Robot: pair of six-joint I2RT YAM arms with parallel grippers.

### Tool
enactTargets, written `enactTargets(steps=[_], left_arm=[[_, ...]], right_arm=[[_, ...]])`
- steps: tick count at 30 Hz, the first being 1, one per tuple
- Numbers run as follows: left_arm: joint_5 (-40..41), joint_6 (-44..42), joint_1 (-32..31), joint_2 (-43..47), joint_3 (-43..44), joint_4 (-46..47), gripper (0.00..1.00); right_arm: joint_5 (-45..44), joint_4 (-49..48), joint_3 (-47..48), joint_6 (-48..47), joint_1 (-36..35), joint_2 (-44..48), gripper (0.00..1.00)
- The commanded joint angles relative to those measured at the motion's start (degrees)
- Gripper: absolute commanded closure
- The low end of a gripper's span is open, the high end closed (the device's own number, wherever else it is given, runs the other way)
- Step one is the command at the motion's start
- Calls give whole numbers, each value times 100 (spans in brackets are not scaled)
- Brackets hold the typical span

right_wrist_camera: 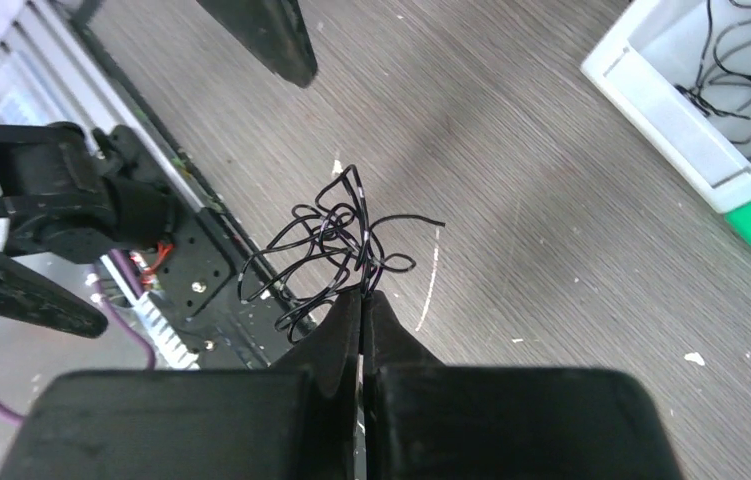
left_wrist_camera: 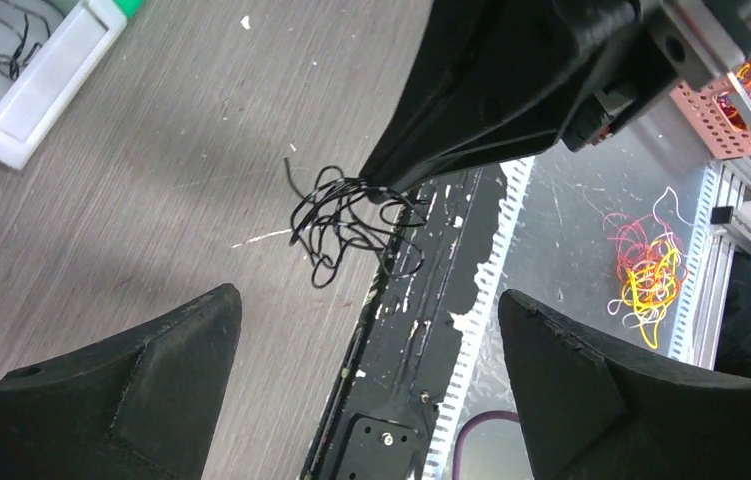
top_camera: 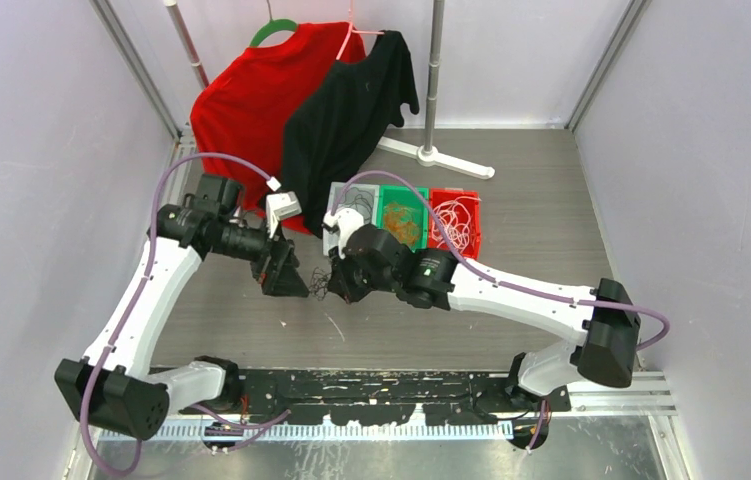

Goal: Untangle the cables
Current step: Pick up the cable at the center of the board, then adjust the cable.

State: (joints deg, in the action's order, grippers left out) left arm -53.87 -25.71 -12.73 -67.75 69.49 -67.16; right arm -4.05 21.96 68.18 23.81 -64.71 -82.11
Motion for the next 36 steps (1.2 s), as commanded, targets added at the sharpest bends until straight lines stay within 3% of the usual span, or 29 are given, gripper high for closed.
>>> enactTargets(steps=[1, 10, 17, 20, 25, 36], left_arm=[[-295, 79, -98, 267, 84, 8, 1], [-1258, -432, -199, -7, 264, -617, 10], [-1183, -291, -291, 17, 230, -402, 20], [-1184, -298, -291, 52, 256, -395, 30], [-1229, -356, -297, 93, 183, -504, 57], [-828, -131, -386, 317, -71, -83, 62]], right_arm=[[616, -700, -123, -187, 44, 433, 99], [1611, -1069, -402, -317, 64, 741, 99], [1765, -998, -336, -346, 64, 725, 99], [1724, -949, -326, -337, 64, 722, 99], [1567, -955, -345, -346, 71, 798, 99], [1738, -974, -346, -272, 90, 819, 99]])
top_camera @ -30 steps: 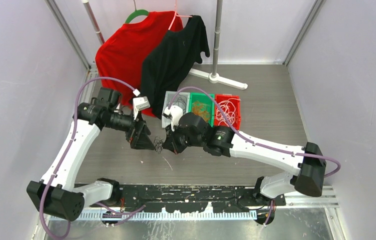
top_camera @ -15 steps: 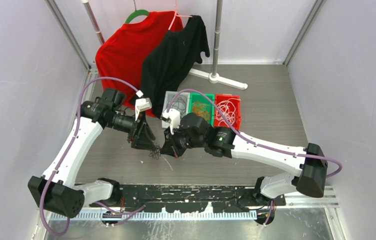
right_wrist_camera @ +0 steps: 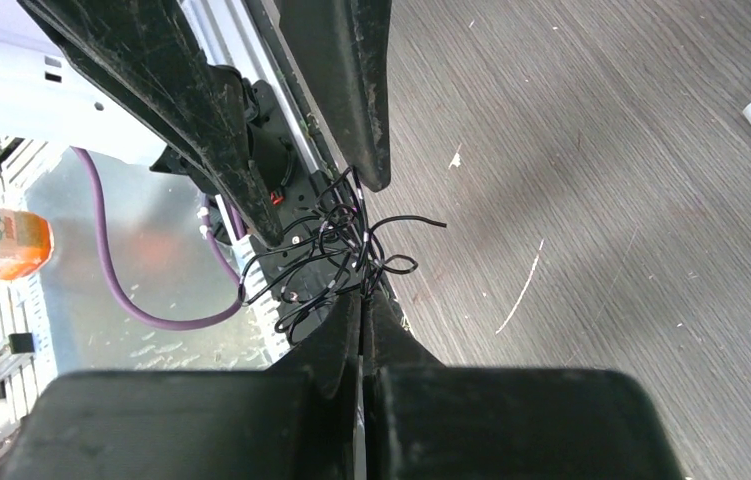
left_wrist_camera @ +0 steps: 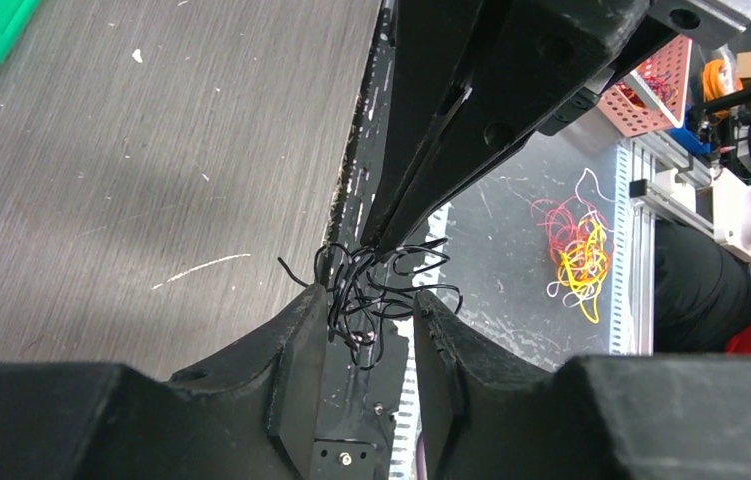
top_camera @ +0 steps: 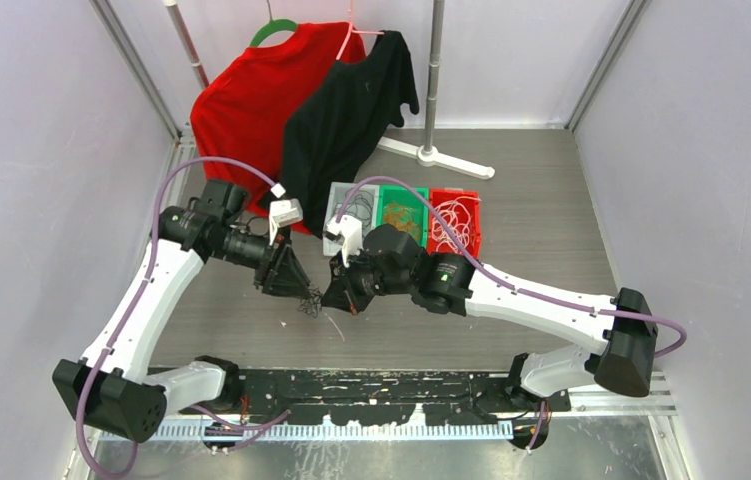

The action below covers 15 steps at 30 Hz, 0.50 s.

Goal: Untangle the cables
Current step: Adjust the cable.

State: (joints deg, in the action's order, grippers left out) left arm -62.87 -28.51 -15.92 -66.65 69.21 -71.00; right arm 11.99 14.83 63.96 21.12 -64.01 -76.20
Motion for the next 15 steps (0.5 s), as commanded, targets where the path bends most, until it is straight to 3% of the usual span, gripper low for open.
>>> enactTargets(steps=[1, 7, 11, 15], left_arm=[[94, 221, -69, 240, -59, 377, 65], [188, 783, -117, 334, -184, 1076, 82], [516, 861, -148, 364, -188, 1174, 100], [964, 795, -146, 436, 137, 972, 100]], right_arm=[[151, -253, 84, -3, 18, 220, 99], [198, -273, 126, 57, 20, 192, 99], [151, -302, 111, 105, 24, 229, 99], [29, -527, -125, 337, 116, 396, 99]])
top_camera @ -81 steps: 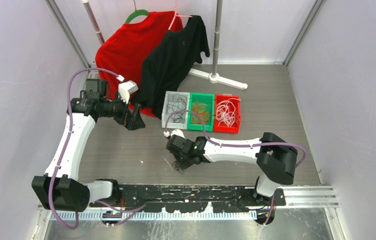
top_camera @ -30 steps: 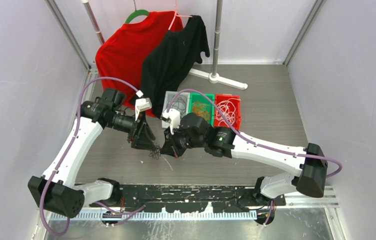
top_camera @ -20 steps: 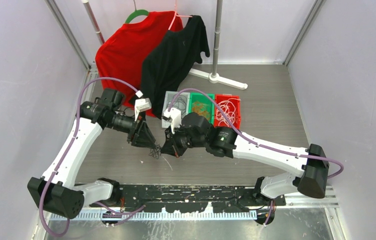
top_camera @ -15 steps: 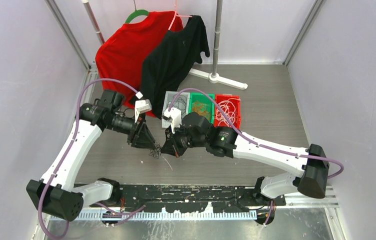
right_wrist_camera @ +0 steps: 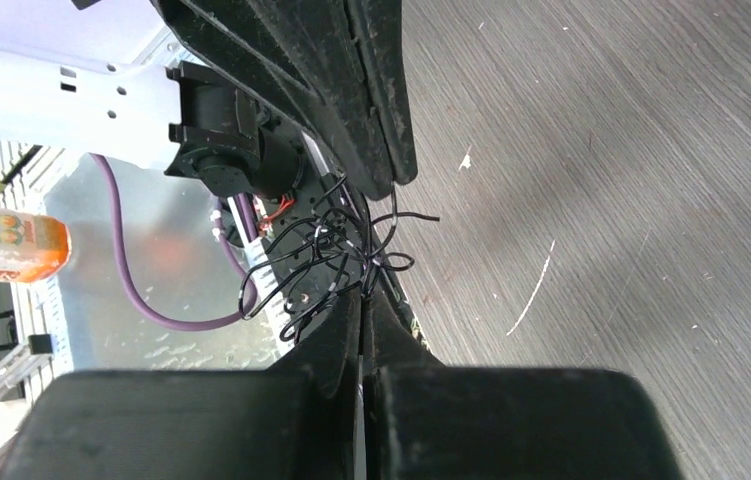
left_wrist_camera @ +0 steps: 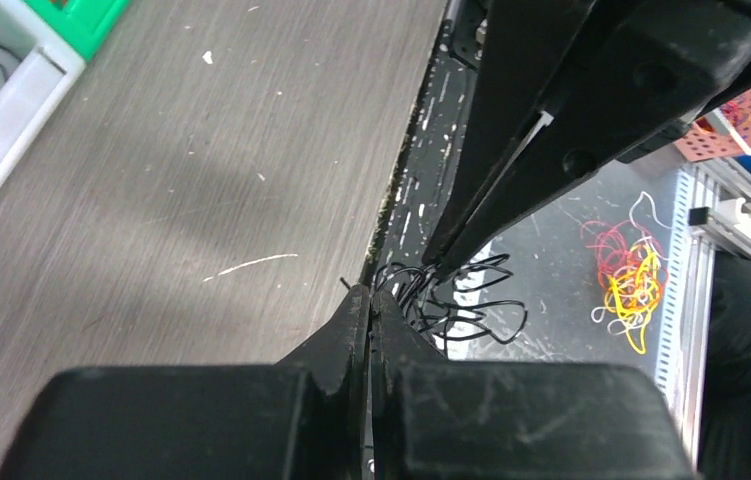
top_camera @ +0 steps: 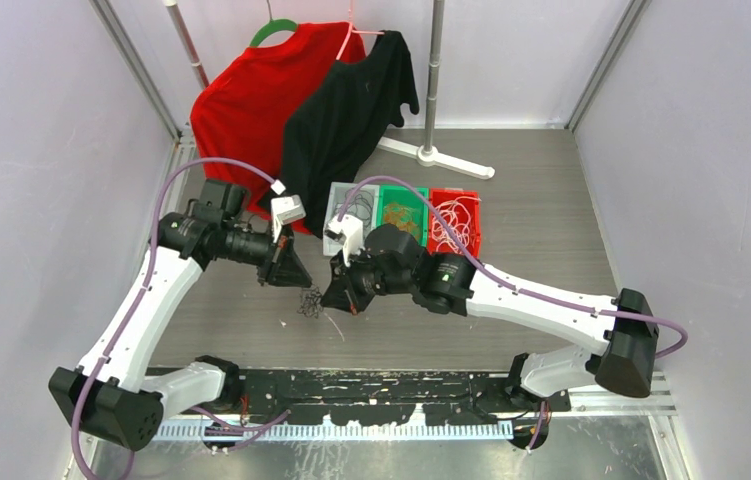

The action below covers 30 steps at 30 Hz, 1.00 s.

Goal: Untangle the cables
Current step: Adjust the cable.

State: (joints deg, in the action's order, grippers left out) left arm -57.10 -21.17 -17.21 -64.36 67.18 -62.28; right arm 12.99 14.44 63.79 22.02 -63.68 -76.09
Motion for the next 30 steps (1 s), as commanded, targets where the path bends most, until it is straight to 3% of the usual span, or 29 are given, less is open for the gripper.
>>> enactTargets(steps=[1, 5, 7, 11, 12, 14, 16, 24, 30], left_arm=[[460, 31, -19, 207, 494, -33, 100], [625, -61, -20, 199, 1144, -548, 100], [638, -46, -25, 285, 1389, -686, 100], [609, 249, -24, 426, 1629, -605, 100], [597, 344, -25, 445, 1666, -549, 100], [590, 531, -23, 461, 1736, -433, 100], [569, 640, -24, 459, 1785, -380, 100], [868, 1080, -20, 753, 1352, -29, 100], [1299, 1497, -34, 1030, 971, 437, 100]], right_arm=[[-133, -522, -162, 302, 114, 426, 98], [-832, -634, -430, 496, 209, 640, 75], [-1213, -800, -578, 582, 226, 779, 58], [-1457, -1188, -714, 741, 228, 887, 55], [-1417, -1283, -714, 802, 226, 878, 50], [-1220, -1507, -725, 885, 225, 809, 29], [-1054, -1738, -747, 978, 221, 809, 17], [-1767, -1800, -889, 569, 225, 1754, 14], [-1460, -1463, -328, 179, 199, 1426, 15]])
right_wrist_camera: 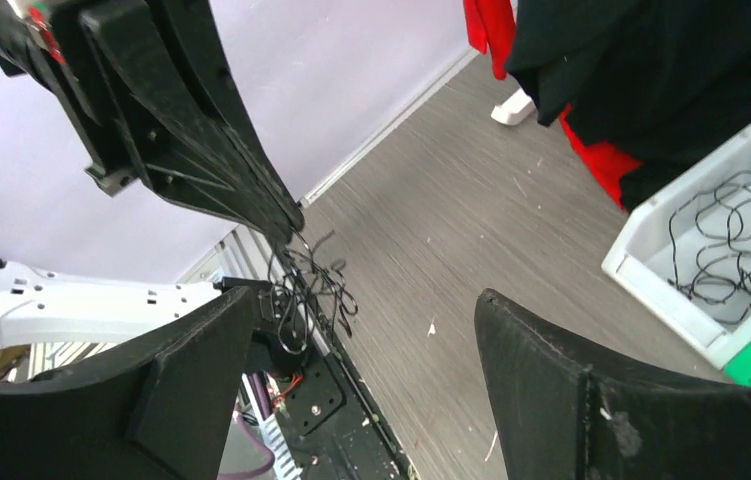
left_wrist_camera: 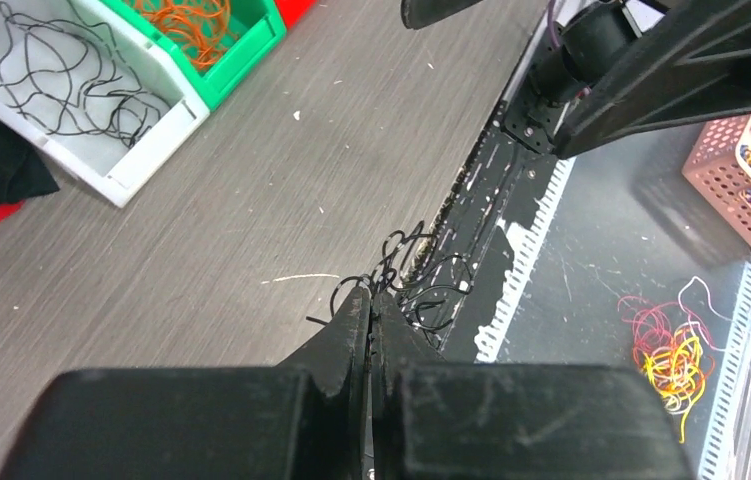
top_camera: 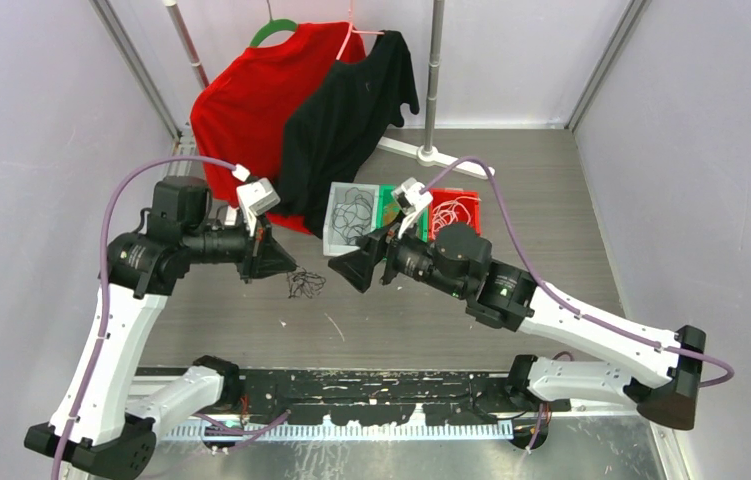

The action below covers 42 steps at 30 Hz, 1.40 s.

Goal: Untangle the cables
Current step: Adjust the cable.

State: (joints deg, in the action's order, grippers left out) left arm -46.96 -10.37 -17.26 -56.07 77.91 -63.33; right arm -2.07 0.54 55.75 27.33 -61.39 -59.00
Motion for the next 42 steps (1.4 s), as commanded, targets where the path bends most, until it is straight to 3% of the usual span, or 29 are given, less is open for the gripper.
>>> enactTargets(steps=[1, 9, 20, 28, 34, 42], left_arm=[[306, 464, -25, 211, -108, 576, 100], [255, 806, -28, 247, -42, 608, 100], [-91, 1232, -25, 151, 101, 610, 100], [-388, 1447, -26, 128, 116, 586, 100], [-662, 1677, -24, 53, 238, 597, 100], [-976, 2134, -26, -35, 408, 782, 100]], right_arm=[[89, -57, 562, -405, -56, -390, 15], [-175, -238, 927, -819, -373, -1075, 16], [-925, -707, 897, -1114, -632, -1345, 21], [-1460, -1621, 424, -821, -708, -1343, 26], [-1965, -1765, 410, -763, -752, -1475, 30], [-1833, -1918, 317, -500, -760, -1607, 39]])
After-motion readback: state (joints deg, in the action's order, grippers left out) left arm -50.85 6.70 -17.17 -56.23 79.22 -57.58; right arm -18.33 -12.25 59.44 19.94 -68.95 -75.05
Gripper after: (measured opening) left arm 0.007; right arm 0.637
